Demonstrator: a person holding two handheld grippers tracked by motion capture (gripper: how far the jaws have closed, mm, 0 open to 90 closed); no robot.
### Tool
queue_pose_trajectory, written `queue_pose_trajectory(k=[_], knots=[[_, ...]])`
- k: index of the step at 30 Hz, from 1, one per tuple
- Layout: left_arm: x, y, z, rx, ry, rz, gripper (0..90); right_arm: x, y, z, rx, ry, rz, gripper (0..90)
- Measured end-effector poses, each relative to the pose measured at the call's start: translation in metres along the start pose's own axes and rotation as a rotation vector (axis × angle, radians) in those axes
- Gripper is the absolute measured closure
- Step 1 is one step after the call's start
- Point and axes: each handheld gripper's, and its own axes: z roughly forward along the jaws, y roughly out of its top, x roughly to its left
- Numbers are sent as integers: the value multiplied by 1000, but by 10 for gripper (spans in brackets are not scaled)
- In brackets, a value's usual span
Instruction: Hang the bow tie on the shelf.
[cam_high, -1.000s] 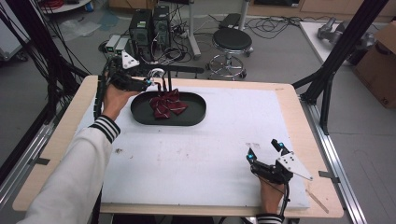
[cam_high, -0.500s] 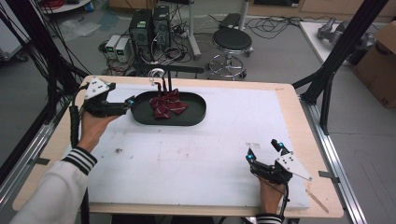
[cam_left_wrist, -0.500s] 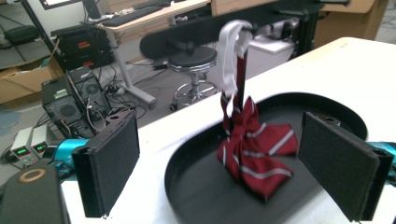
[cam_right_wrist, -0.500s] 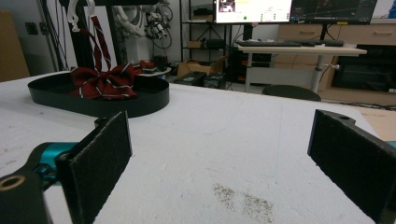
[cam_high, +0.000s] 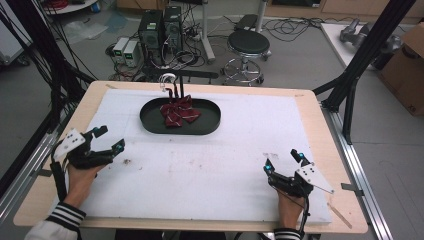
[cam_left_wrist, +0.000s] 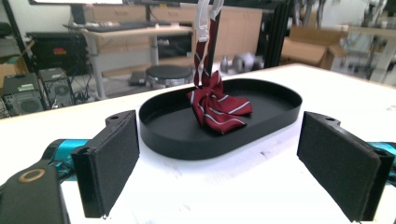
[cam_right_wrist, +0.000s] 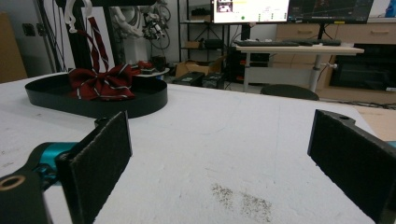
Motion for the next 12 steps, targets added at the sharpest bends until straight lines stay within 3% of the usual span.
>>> queue_pose_trajectory(k=[4, 6, 9, 12], knots=[[-10, -23, -11, -24, 10, 19, 133, 0, 0, 0, -1, -4, -1, 52], [-13, -22, -15, -71, 29, 43, 133, 0, 0, 0, -2, -5, 0, 52], [-12, -23, -15, -49, 25, 24, 133, 0, 0, 0, -5, -7, -1, 52], [-13, -24, -16, -65, 28, 26, 133, 1, 0, 0, -5, -8, -2, 52]])
